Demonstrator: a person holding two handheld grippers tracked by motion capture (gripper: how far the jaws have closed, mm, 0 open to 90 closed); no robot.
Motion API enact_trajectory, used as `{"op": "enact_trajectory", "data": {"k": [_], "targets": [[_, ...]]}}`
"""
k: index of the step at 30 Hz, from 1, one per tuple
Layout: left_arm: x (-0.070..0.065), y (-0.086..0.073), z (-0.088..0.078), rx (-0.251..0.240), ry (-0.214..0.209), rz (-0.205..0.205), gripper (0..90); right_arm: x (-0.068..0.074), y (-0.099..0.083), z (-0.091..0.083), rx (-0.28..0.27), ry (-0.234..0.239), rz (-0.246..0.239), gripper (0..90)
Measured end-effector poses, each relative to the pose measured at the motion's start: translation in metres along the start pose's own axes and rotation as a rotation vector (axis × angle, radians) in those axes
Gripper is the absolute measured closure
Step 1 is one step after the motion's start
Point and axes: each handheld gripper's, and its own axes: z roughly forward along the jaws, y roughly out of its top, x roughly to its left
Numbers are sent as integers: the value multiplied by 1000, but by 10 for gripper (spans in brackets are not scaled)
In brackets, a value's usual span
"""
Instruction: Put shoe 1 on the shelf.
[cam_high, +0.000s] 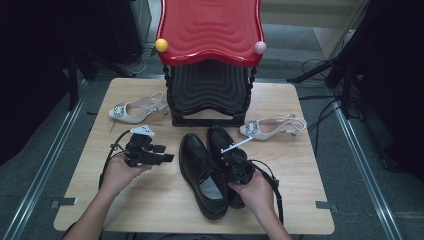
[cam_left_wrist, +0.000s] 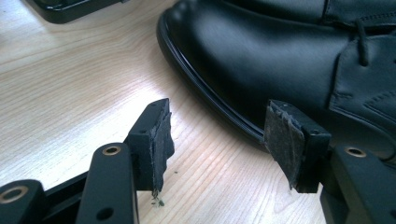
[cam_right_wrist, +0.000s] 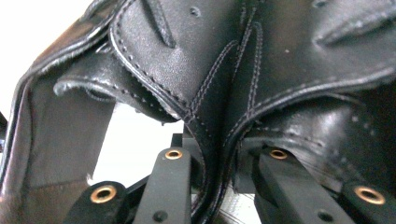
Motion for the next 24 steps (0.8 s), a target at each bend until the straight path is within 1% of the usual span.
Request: {"op": "enact_trajectory", "data": {"k": [3,5,7,8,9,10,11,12,13,14,19,22,24], "targets": [[2,-1,-1,-3,7,-4,418,-6,-2,-4,0,28,10,826],[4,-1,-2,-6,9,-8,418,-7,-4,-9,-13,31,8,830],[6,-1,-5,-12,19,-10,418,-11,-6,-15,-26,66,20,831],[6,-1,-6,-15,24,-14,419,-14,-6,-21,-46,90,32,831],[7,-2,-7,-18,28,-12,418,-14,-6,-24,-52,99,28,832],[8,-2,-8,-20,31,-17,419,-15,-7,-27,-61,109,37,832],[9,-3,-9,-18,34,-19,419,-15,-7,-32,-75,132,41,831],[11,-3,-10,-17,35,-16,419,-15,-6,-36,-88,143,45,831],[11,-3,-10,-19,33,-19,419,-15,-6,-40,-101,148,40,831],[11,-3,-10,-20,33,-23,419,-13,-5,-44,-104,151,40,831],[10,-3,-9,-15,34,-16,419,-8,3,-69,-156,148,18,830],[10,-3,-8,-11,34,-15,420,-6,14,-85,-197,130,2,829],[10,-4,-8,-14,34,-17,420,-7,24,-93,-224,112,9,829]]}}
